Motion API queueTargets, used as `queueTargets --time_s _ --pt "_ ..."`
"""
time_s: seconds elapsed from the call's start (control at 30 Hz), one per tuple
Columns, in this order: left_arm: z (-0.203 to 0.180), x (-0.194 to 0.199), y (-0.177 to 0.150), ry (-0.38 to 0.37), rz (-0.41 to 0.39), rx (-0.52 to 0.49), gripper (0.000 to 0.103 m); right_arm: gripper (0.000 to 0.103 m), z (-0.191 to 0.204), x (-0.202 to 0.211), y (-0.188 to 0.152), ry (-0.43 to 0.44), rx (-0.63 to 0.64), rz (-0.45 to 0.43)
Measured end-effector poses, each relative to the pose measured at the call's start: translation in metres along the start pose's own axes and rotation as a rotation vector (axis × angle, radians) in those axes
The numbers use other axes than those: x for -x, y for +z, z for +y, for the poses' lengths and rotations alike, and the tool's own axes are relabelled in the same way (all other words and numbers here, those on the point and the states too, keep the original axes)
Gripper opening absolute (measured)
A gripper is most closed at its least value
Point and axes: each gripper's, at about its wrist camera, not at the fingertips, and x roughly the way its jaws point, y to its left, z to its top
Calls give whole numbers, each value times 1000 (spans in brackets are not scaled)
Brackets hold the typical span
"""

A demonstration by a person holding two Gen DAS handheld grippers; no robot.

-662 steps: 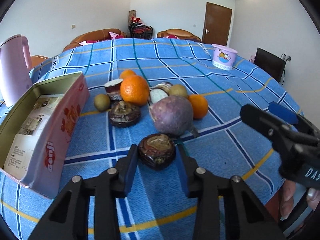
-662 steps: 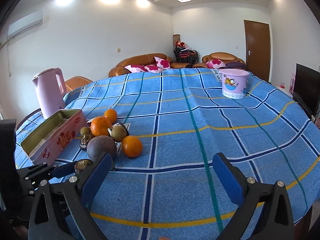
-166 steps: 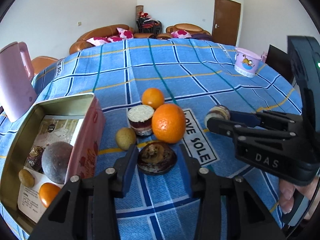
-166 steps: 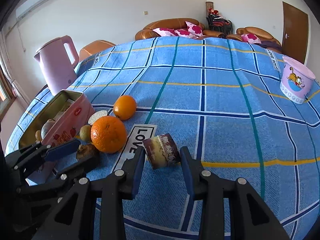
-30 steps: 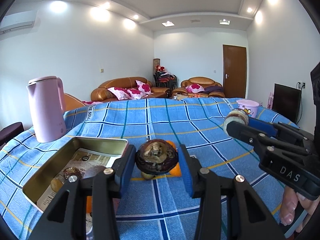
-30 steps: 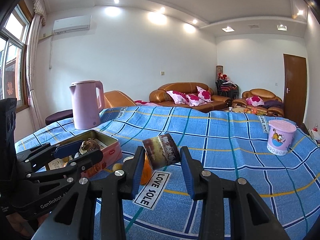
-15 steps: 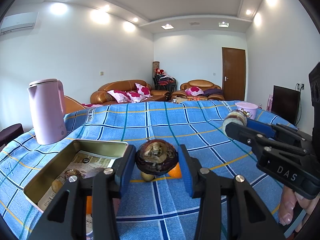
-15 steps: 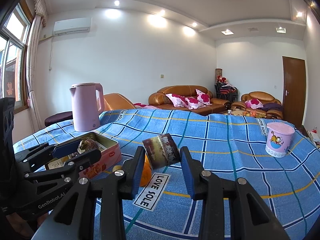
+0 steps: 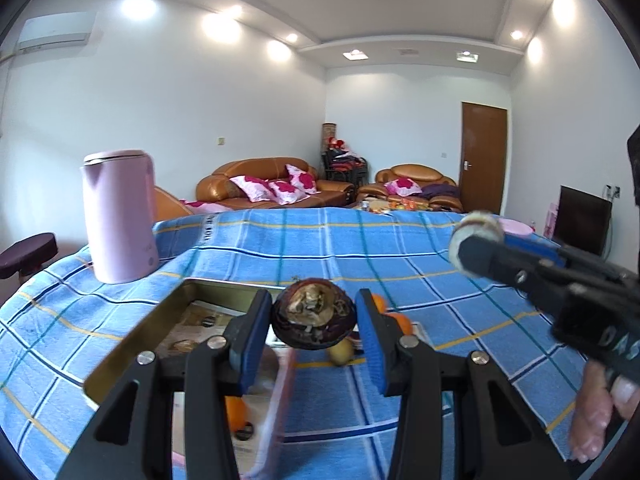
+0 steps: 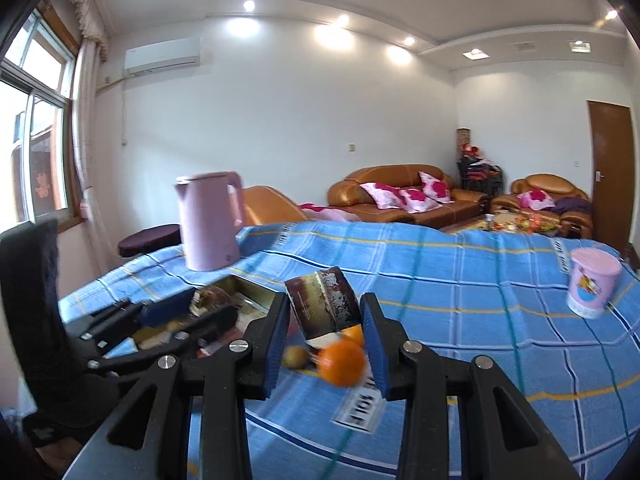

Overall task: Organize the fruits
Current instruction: 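Carry the mangosteen in the left gripper over the tin while the right carries the cake there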

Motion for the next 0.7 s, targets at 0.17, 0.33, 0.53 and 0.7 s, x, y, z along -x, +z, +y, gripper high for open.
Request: queueTargets --time_s 0.17,0.33,0.53,0.7 --pt "33 0 7 66 10 22 45 38 21 -13 20 69 8 21" --pt "63 -4 8 133 38 32 45 39 45 -37 29 101 41 60" --pt "94 -11 -1 184 97 68 45 39 70 -68 21 143 64 121" --pt "106 -12 -12 196 127 87 45 39 87 -96 8 176 68 189"
